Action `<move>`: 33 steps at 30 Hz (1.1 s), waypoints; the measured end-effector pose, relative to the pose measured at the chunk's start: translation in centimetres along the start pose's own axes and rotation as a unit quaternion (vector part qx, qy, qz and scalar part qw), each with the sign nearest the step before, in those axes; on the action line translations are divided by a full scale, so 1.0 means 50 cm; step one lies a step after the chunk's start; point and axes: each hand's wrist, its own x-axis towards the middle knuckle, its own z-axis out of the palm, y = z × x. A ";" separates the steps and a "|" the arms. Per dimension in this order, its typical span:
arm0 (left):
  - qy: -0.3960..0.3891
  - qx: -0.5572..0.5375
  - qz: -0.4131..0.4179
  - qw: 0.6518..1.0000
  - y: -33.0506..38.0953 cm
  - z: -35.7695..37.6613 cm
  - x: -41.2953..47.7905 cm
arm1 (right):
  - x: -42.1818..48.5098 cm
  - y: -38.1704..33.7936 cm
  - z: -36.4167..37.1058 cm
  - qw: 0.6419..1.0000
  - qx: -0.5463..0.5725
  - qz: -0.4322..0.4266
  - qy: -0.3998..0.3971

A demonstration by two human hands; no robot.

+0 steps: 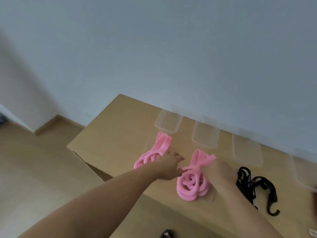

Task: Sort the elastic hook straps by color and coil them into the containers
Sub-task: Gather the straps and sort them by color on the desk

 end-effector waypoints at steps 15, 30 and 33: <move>0.275 -0.141 -0.330 0.892 -0.501 0.001 -0.758 | -0.478 -0.689 0.097 0.871 -0.077 -0.485 0.016; 0.417 -0.298 -0.606 0.608 -0.539 0.317 -1.371 | -1.007 -1.032 0.367 0.578 -0.134 -0.782 -0.189; 0.417 -0.313 -0.647 0.556 -0.538 0.353 -1.404 | -1.029 -1.081 0.424 0.526 -0.151 -0.804 -0.232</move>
